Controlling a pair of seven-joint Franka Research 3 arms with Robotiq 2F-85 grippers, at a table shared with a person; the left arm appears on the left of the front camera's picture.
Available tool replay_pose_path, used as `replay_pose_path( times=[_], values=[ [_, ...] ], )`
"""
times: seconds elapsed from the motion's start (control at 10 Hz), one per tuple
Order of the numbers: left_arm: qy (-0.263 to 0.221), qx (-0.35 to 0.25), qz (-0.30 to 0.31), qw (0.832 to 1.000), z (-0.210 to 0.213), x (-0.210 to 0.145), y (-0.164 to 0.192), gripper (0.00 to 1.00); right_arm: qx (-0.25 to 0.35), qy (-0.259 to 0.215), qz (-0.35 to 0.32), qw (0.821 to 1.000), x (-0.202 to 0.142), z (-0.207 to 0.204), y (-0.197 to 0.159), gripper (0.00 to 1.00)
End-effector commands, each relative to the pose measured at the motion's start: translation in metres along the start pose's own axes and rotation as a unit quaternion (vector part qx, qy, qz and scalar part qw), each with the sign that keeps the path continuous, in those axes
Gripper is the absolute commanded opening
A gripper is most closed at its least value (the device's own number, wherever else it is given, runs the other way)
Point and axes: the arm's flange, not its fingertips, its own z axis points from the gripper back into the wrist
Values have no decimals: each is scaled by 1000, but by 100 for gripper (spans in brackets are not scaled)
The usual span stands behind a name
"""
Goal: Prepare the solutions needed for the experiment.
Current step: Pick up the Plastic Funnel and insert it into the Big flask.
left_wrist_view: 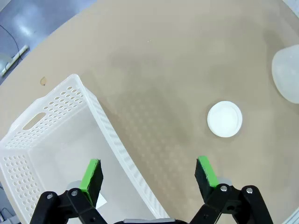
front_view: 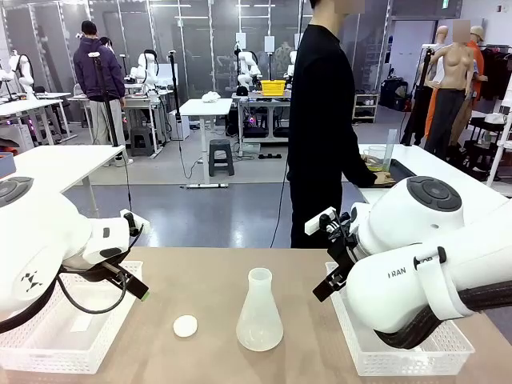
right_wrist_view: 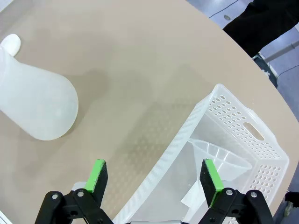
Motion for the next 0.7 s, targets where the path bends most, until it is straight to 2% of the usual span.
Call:
replay_pose_path(
  times=[0.0, 0.6],
  values=[
    [0, 0, 0, 1000, 0, 0, 0, 100, 0, 0, -1, 1000, 0, 0, 0, 100],
    [0, 0, 0, 1000, 0, 0, 0, 100, 0, 0, -1, 1000, 0, 0, 0, 100]
  ],
)
